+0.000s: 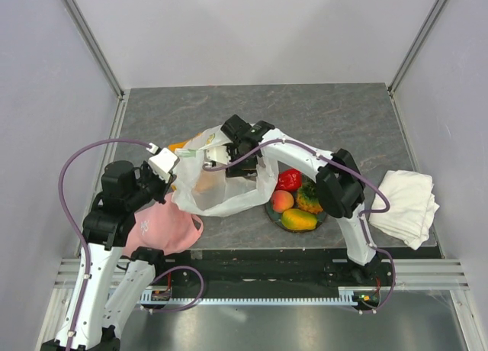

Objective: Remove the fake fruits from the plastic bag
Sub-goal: Take out the fake fruit from the plastic bag.

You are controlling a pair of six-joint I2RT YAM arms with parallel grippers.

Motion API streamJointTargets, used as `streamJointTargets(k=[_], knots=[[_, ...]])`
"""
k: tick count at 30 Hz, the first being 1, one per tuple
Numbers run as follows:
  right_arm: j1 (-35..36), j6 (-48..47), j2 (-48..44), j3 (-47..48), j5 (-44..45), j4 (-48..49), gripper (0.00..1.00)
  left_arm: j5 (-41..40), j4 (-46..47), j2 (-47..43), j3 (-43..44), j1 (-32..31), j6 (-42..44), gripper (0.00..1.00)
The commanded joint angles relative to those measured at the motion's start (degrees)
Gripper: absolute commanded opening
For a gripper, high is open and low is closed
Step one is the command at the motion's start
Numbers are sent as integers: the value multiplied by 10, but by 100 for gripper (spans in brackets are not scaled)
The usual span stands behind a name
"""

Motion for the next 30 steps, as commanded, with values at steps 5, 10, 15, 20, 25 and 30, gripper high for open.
streamJointTargets(k=[5,10,15,20,25,30], knots=[[-21,127,-166,38,-261,-15,51,16,20,6,-2,4,-16,2],[-21,186,-212,3,-333,-12,53,13,29,15,-4,4,-17,2],[-33,257,-246,20,-356,2,54,7,29,20,4,4,-16,2],[-39,380,-248,9,-399,99,55,3,44,14,13,4,-29,2],[-40,346,-210,112,-383,68,55,-13,48,28,36,7,-37,2],[-41,58,-211,185,-289,-258,52,-8,65,45,53,10,-69,2]])
